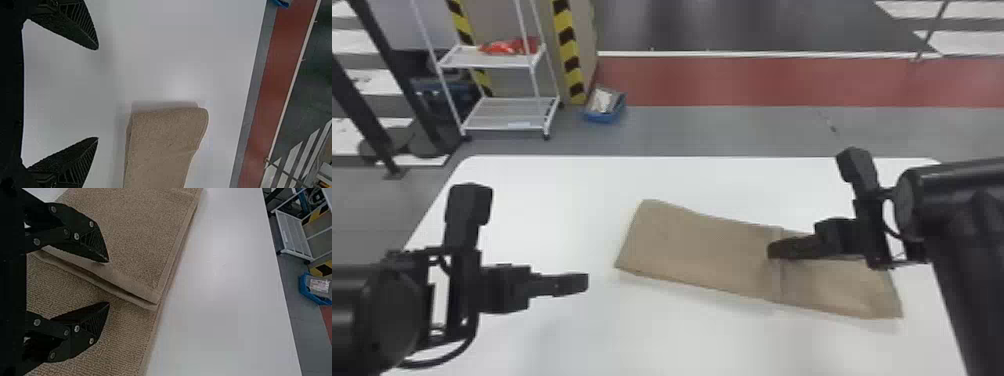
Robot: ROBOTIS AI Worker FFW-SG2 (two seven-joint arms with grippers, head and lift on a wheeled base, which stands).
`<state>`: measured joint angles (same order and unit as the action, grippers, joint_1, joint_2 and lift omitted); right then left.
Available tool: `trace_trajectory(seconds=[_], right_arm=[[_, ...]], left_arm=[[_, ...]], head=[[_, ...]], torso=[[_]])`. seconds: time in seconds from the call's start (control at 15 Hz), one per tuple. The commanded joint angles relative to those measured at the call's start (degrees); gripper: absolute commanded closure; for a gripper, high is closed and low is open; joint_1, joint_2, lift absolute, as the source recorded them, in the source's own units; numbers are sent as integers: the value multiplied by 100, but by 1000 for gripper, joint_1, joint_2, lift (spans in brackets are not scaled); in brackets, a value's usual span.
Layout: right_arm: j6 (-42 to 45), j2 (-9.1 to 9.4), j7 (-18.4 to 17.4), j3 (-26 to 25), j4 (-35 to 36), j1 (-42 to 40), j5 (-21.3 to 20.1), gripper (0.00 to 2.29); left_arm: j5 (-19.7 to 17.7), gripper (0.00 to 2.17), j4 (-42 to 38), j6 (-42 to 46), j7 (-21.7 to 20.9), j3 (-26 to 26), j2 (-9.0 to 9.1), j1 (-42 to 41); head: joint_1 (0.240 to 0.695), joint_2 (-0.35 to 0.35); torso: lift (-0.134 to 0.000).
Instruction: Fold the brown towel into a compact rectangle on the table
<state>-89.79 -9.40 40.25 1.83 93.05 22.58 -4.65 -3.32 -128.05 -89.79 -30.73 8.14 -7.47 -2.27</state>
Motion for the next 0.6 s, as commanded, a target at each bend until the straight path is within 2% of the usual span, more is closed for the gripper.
trace_trajectory(seconds=[0.0, 0.13, 0.2, 0.27, 0.53], right_arm=[[-30, 0, 9, 11, -15, 10, 26, 792], [-30, 0, 9, 2, -15, 10, 61, 829], [-30, 0, 18, -7, -15, 10, 61, 1052], [-30, 0, 9, -7, -15, 1, 52, 1119], [-30, 0, 9, -60, -15, -16, 131, 1183]], left_arm=[[-2, 63, 8, -24, -12, 38, 0, -20], [-2, 63, 8, -24, -12, 47, 0, -28], [-2, 63, 8, -24, -12, 47, 0, -37], [-2, 66, 8, -24, -12, 47, 0, -37], [-2, 66, 8, -24, -12, 47, 0, -64]], head=[[695, 19], [695, 24], [695, 25], [695, 26], [695, 27]], torso=[[-124], [-124], [-124], [-124], [-124]])
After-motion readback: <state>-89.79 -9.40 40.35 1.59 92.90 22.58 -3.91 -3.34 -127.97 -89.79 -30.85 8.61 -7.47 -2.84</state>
